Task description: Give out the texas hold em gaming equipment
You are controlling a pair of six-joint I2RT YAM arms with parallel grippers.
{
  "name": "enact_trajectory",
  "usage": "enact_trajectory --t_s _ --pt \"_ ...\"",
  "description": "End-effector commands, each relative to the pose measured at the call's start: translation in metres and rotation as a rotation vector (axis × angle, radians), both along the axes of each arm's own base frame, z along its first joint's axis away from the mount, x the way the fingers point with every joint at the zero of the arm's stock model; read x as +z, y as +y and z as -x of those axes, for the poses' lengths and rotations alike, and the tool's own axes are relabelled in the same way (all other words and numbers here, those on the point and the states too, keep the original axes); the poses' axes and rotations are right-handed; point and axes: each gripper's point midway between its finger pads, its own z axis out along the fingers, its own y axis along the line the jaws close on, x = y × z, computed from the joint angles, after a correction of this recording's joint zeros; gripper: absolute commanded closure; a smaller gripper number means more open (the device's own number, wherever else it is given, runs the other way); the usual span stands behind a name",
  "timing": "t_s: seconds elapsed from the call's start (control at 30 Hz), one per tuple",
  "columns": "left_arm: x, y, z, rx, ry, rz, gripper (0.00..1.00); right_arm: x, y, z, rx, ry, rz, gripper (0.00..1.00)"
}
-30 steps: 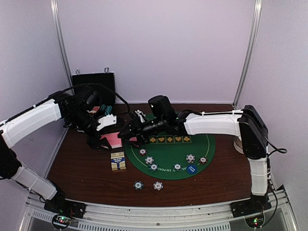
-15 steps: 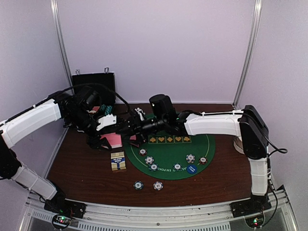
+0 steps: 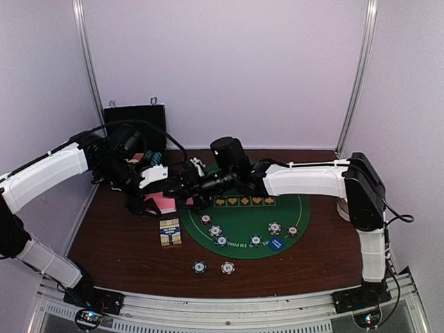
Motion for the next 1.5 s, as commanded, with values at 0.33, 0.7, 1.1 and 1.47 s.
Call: enact_trajectory --t_s 0.33,0.7,1.1,1.47 --pt "0.025 -0.009 -0.005 -0.013 -0.061 0.079 1.0 -0.009 0.022 0.017 0.057 0.001 0.004 0.45" --pt "0.028 -0.009 -0.003 -0.019 -0.061 0.09 1.0 -0.025 0.003 -0.01 -0.062 0.034 0.042 0.52" --pt "0.028 -0.009 -0.002 -0.02 -0.063 0.09 1.0 -0.03 -0.012 -0.011 -0.071 0.021 0.08 0.58" --pt "0.026 -0.007 -0.002 -0.019 -0.062 0.083 1.0 -0.018 -0.021 -0.013 -0.082 0.004 0.068 0.63"
